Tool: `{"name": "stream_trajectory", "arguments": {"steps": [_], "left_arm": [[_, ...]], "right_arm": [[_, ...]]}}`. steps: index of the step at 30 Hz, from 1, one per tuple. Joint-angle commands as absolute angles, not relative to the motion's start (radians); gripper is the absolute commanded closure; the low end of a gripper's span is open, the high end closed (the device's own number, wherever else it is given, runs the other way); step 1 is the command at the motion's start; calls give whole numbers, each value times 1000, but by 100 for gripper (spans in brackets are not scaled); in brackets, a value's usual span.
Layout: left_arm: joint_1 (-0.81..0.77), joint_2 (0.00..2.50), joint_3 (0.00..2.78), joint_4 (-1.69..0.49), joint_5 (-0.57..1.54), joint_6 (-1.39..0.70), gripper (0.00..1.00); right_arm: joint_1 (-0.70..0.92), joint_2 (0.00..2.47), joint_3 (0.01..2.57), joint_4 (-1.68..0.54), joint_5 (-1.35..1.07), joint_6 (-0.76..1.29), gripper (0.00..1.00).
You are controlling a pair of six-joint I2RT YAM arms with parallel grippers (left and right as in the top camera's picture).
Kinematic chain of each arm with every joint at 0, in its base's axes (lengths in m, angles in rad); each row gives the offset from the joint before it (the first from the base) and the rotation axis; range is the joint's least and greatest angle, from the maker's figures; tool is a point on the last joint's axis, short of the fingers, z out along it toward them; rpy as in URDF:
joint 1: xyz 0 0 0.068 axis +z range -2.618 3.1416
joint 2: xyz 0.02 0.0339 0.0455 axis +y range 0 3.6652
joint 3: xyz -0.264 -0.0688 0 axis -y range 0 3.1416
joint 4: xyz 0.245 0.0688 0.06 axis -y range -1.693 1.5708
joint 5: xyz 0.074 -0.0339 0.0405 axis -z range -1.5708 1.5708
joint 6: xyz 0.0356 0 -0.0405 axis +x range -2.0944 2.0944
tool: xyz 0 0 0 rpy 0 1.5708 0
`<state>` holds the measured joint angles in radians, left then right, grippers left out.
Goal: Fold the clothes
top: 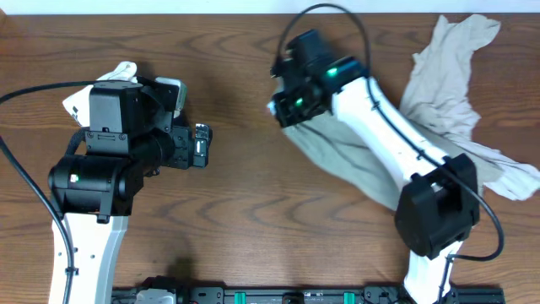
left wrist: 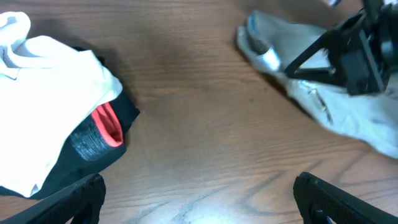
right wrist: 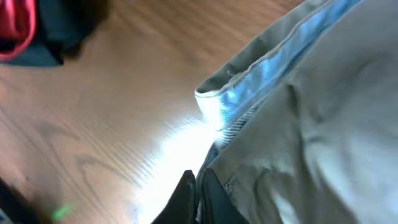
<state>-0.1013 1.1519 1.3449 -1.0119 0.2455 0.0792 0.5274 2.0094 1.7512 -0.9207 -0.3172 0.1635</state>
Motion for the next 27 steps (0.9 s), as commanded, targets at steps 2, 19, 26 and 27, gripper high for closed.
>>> {"name": "stream_trajectory", "arguments": {"steps": [2,19,26,27], "left_arm": [[-102,1149,1362,-1021,223,86,2],[-171,1366,1359,-1019,367,86,2],[-279,1576,1359,-951,366,86,2],[-289,1602,1359,-942,366,86,2]], "right_arm": [[452,2006,1753,-915,-191,175,82],[-158,2159,1753,-955,-224,247,32],[-165,2283,1753,-991,-41,307,29],[-165,2295,1753,-997,-26,307,35]]}}
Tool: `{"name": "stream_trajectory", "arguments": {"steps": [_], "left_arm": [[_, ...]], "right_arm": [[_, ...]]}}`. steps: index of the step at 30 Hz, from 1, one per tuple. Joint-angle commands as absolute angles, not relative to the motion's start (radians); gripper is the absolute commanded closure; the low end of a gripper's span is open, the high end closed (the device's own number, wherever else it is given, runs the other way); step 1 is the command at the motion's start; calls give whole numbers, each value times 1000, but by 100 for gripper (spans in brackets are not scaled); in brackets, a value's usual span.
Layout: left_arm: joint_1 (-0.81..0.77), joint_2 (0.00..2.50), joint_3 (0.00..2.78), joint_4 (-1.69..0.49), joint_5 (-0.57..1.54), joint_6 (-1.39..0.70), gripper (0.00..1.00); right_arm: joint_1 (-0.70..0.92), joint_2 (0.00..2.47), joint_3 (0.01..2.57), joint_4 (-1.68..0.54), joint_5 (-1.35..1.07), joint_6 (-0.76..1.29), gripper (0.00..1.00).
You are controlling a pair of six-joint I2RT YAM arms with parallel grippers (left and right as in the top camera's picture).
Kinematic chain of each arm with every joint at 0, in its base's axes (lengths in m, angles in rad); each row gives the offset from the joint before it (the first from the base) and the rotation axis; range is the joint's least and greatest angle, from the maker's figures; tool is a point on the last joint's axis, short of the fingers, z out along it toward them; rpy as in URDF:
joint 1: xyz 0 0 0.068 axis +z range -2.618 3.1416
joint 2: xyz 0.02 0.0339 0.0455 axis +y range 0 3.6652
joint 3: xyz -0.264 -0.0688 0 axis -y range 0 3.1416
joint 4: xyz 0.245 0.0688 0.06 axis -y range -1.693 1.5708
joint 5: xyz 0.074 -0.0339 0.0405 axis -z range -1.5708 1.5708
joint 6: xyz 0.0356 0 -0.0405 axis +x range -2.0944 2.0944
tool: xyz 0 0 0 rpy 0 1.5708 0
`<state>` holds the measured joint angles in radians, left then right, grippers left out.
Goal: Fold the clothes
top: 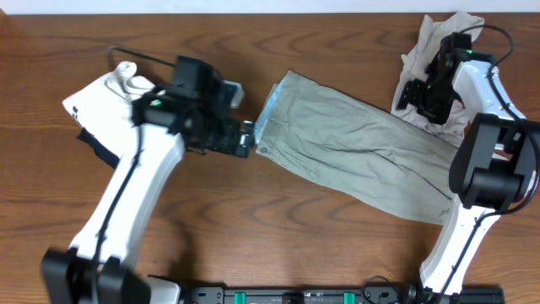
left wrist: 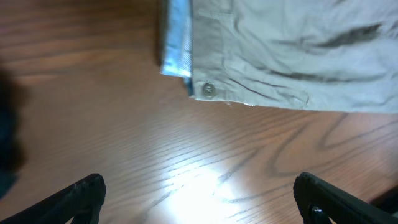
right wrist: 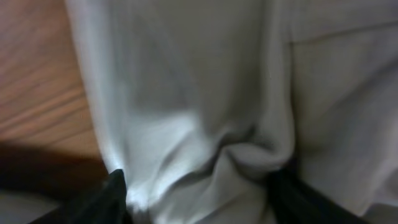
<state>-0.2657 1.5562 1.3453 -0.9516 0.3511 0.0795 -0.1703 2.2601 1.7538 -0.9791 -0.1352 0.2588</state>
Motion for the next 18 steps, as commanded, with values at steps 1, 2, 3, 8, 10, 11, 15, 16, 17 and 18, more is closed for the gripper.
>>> {"name": "stream_trajectory", "arguments": {"steps": [1,2,3,8,10,11,15,16,17,18], "left_arm": [[-299,1628,1359,-934,366,86,2],[-308,1660,1359,-925,366,86,2],[-316,1689,1359,-916,366,86,2],[-347,1811,1359,-878,366,86,2],[-355,1848,1359,-858,366,86,2],[-358,1863,1359,-849,366,86,2],[-361,1909,1359,-805,366,86,2],[-361,1918,1359,-795,365,86,2],[-361,1929,1359,-784,356,86,2],[-361,1940,1359,-775,347,86,2]], "right_arm": [[-165,2304,1753,-1002,-22,305,42],[-165,2311,1753,-1004,-18,305,53],[-165,2318,1753,-1005,-11,302,64],[-165,2328,1753,-1008,-3,299,89],[-165,2328,1753,-1009,-3,299,93],[-165,2328,1753,-1010,-3,299,94],[-165,2328,1753,-1018,-3,299,96],[-165,2328,1753,-1023,-3,299,96],[-165,2328,1753,-1026,-3,299,97],[-165,2328,1753,-1030,-3,299,98]]}}
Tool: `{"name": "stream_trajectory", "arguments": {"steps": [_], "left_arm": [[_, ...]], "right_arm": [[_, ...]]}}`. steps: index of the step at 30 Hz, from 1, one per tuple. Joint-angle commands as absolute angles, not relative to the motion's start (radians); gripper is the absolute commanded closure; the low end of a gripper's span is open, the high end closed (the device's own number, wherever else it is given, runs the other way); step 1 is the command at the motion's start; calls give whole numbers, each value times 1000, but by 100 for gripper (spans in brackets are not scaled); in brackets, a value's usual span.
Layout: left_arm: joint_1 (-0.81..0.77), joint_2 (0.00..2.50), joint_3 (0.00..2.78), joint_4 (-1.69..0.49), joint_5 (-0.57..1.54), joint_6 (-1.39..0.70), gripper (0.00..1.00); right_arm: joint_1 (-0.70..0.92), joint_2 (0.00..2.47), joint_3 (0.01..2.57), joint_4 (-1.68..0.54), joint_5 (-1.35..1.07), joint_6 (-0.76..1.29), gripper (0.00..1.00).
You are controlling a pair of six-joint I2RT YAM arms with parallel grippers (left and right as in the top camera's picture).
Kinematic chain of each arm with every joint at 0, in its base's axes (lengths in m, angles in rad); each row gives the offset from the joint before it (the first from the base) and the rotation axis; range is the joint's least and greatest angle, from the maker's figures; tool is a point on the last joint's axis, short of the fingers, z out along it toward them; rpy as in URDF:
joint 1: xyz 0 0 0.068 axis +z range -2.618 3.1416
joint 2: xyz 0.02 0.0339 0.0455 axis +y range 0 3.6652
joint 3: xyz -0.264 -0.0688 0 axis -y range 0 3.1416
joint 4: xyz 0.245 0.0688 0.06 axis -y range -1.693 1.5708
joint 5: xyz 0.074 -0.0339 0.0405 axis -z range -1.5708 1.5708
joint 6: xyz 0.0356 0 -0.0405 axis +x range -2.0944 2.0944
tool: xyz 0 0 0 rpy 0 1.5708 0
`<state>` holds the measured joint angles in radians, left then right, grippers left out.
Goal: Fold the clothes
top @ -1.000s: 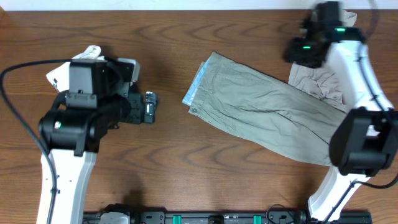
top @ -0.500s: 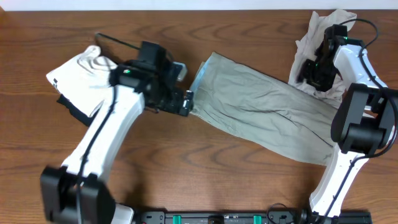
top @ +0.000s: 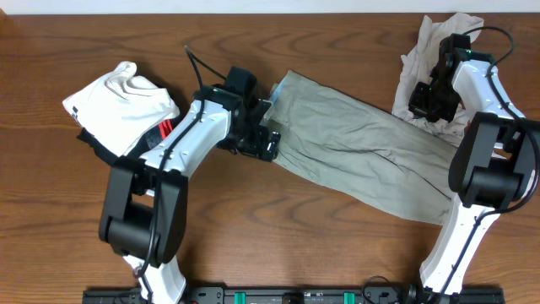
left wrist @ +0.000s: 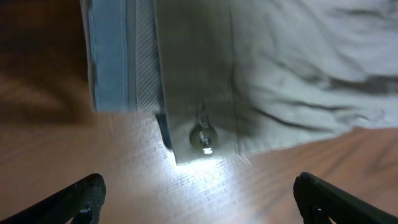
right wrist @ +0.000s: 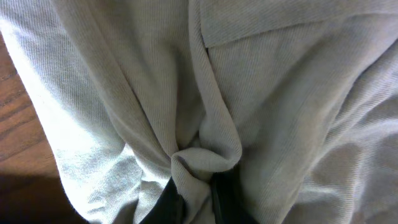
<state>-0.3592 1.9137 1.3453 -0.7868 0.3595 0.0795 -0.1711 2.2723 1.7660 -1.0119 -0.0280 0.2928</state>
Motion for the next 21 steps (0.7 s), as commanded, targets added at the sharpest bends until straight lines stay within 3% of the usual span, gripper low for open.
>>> {"name": "stream_trajectory", "arguments": {"steps": [1,3,6,14,15,21], "left_arm": [[-361,1950,1358,-767,346,86,2],[-361,1974,1358,-752,347,86,2],[-361,2009,1358,-738,347,86,20],[-361,2052,1358,-772,266,81,89],[-361,2051,1358,-788,229,65,93],[-345,2049,1358,-924,141,11,94]], "right_arm": [[-165,2328,1753,-1033,0,299,98],[-165,2328,1753,-1041,22,299,98],[-168,2328,1753,-1053,76,299,99],[-250,2328,1753,-1067,177,299,99],[-274,2328,1753,-1067,177,299,99],[-450,2326,1755,-1076,175,308,99]]}}
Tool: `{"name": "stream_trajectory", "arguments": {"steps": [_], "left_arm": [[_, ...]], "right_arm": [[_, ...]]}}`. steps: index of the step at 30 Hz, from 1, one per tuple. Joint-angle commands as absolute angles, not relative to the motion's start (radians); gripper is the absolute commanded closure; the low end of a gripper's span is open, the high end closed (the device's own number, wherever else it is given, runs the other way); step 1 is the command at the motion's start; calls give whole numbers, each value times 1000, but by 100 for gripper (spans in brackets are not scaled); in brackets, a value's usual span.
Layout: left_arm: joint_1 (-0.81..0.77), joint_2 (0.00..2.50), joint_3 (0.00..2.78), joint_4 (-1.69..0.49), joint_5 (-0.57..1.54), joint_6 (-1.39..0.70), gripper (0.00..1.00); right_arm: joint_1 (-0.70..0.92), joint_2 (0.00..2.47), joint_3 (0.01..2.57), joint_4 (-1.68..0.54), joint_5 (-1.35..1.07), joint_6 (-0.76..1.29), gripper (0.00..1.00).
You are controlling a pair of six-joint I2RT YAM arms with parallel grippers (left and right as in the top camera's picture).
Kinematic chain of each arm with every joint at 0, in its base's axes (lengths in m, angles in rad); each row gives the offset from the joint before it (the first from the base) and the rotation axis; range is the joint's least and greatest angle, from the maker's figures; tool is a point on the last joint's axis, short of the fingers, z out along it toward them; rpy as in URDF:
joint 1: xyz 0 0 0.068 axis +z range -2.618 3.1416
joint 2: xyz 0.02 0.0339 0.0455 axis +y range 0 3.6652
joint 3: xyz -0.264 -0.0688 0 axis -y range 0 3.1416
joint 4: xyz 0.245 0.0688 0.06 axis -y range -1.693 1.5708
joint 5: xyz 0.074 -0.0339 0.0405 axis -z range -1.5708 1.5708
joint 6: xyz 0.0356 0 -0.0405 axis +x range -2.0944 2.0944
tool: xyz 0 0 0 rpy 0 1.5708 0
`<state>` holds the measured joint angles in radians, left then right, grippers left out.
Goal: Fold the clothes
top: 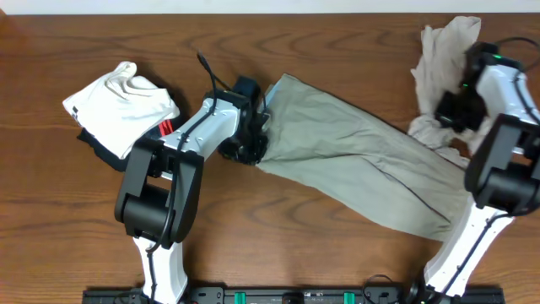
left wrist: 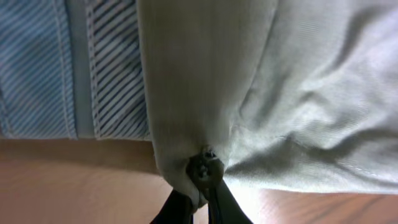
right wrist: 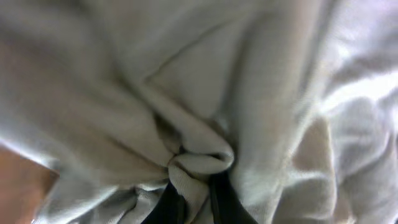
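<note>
Grey-green trousers [top: 354, 165] lie slantwise from the table's upper middle down to the lower right. My left gripper [top: 251, 148] is at their waistband corner. In the left wrist view, that gripper [left wrist: 198, 202] is shut on the hem just below the metal button [left wrist: 205, 168], beside the blue striped lining [left wrist: 68, 68]. My right gripper [top: 460, 105] is at the far right in a crumpled pale beige garment [top: 443, 51]. The right wrist view shows this gripper [right wrist: 194, 193] shut on a bunched fold of that beige cloth [right wrist: 249, 93].
A folded white garment [top: 118, 101] rests on a black one with red trim [top: 97, 148] at the left. Brown wooden table [top: 253, 245] shows in front. The left arm's cable [top: 207, 72] arches above the waistband.
My left gripper, open over the button corner before, is now shut on it. The right gripper stays shut on the beige fold and sits farther right, with the cloth pulled along.
First my right gripper held the trousers' waistband mid-table while the left stood open by the folded pile. Then the trousers lay spread, the right gripper open in the beige heap, the left open near the waistband. The right shut on a fold, and now the left has shut too.
</note>
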<state>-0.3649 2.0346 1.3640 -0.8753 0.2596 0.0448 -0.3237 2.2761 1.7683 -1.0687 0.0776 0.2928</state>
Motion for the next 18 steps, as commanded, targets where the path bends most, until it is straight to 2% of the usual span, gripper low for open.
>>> {"name": "stream_trajectory", "arguments": {"steps": [1,8,11,16,18], "left_arm": [[-343,2049,1358,-942,140,2,94],[-342,2034,1358,-990,140,-1,94],[-342,1997,1367,-984,126,-1,93],[-342,1890,1390,-970,64,-1,83],[-342,1829,1398,-957,51,-1,73]], "right_arm": [[-486,2325,1758,-1086,175,319,99],[-679,2280,1785,-1121,57,316,99],[-744,2220,1793,-1126,-46,313,95],[-792,2096,1793,-1091,-278,252,76],[-790,2042,1793,-1080,-355,227,65]]}}
